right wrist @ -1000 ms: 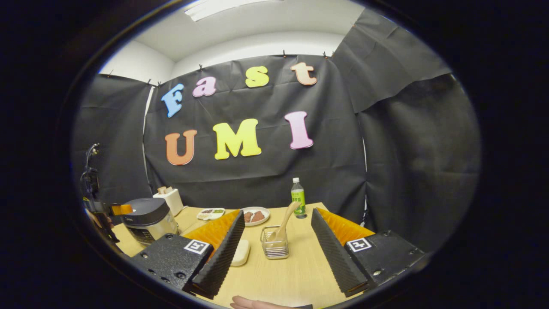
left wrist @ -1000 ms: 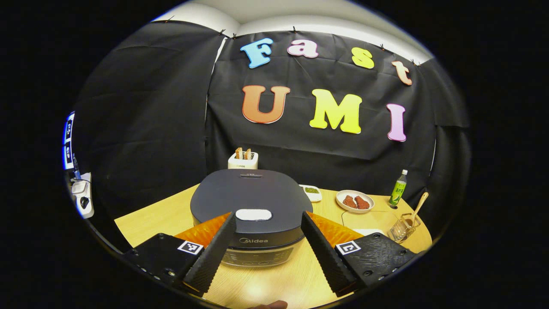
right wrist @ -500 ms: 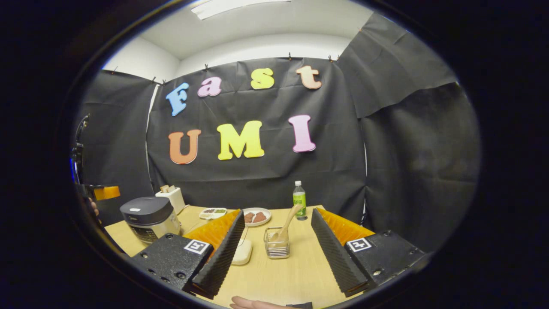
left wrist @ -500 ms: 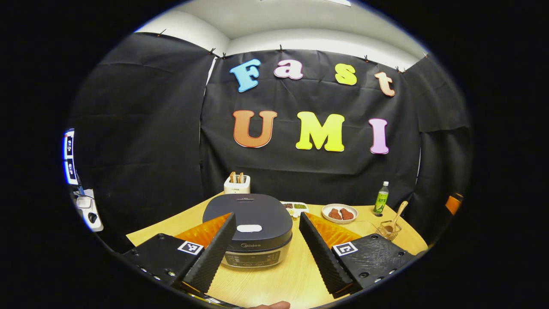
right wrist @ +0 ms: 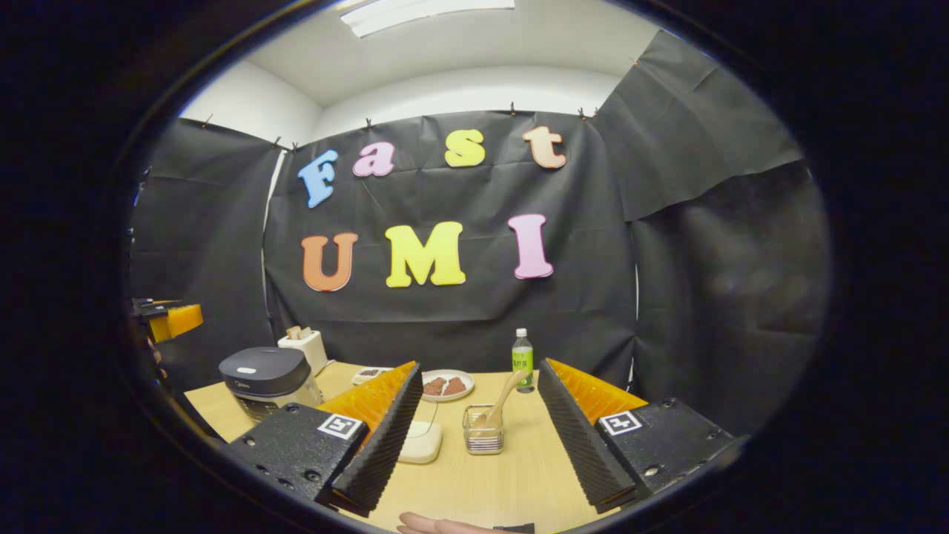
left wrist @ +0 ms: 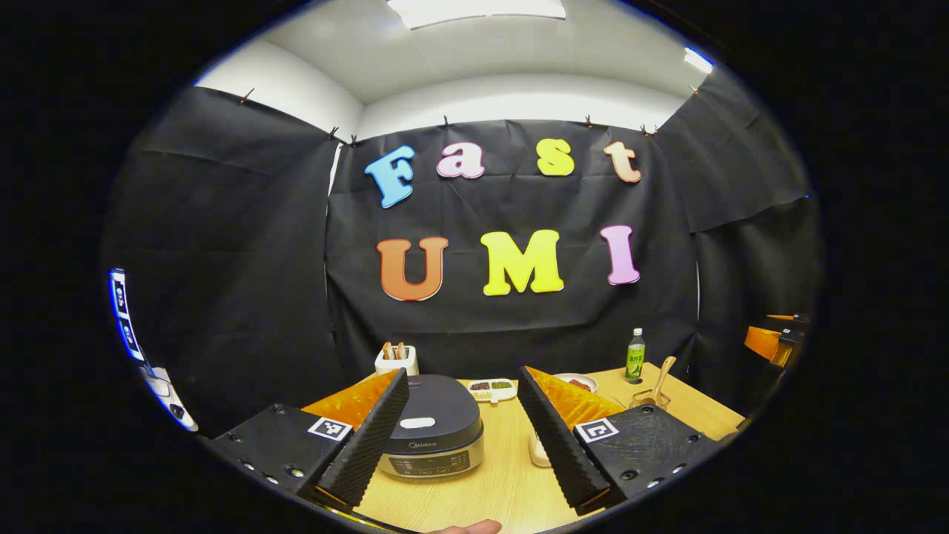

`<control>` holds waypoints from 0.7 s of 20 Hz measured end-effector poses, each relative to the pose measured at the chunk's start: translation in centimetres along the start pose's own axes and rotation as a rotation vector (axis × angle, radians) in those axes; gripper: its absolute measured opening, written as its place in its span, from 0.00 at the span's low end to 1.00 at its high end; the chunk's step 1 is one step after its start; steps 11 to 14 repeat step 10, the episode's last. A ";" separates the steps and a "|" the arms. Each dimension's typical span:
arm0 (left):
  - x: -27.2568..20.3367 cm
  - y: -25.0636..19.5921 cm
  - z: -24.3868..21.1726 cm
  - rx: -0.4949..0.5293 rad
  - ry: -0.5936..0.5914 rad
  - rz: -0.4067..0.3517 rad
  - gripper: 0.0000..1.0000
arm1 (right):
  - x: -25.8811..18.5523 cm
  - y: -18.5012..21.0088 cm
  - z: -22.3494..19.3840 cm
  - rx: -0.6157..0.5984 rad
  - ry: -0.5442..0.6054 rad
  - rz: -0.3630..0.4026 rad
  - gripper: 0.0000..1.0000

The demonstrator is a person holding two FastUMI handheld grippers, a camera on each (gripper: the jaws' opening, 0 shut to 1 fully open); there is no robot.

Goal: Close the left gripper, press the button to open the rice cooker; take a wooden spoon from the chopstick holder with the right hand, scoop a spoonful of rice and pour it into the rice cooker, then put the wooden spoon back into the chopstick holder.

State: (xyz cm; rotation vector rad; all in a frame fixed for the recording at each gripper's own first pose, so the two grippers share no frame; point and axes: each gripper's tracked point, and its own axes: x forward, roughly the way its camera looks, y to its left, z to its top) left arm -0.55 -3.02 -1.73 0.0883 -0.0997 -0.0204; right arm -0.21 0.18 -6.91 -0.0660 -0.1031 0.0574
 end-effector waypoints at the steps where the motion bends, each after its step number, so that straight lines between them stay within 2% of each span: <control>1: -0.3 -0.2 0.5 0.007 -0.007 -0.004 0.94 | 0.0 -0.1 0.2 -0.004 -0.006 0.000 1.00; 2: -0.6 -0.4 0.9 0.012 -0.011 -0.007 0.94 | -0.1 -0.1 0.4 -0.009 -0.010 -0.004 0.95; 3: -0.9 -0.6 1.2 0.017 -0.016 -0.013 0.94 | -0.1 -0.1 0.6 -0.014 -0.012 -0.007 0.95; 4: -1.2 -0.9 1.5 0.022 -0.024 -0.021 0.95 | -0.2 0.0 0.8 -0.017 -0.016 -0.005 1.00; 5: -1.4 -1.2 1.8 0.025 -0.035 -0.027 0.95 | -0.3 0.1 1.0 -0.022 -0.019 -0.011 0.96; 6: -1.5 -1.5 1.7 0.025 -0.037 -0.035 0.95 | -0.3 0.0 1.0 -0.029 -0.018 -0.020 1.00; 8: -1.7 -2.0 1.3 0.021 -0.030 -0.050 0.95 | -0.3 -0.2 1.0 -0.044 -0.008 -0.036 1.00; 9: -1.7 -2.3 1.1 0.023 -0.026 -0.055 0.95 | -0.2 -0.2 0.8 -0.045 0.001 -0.042 0.95; 14: -1.7 -2.4 1.1 0.028 -0.021 -0.058 0.95 | -0.1 -0.2 0.8 -0.041 0.007 -0.040 0.96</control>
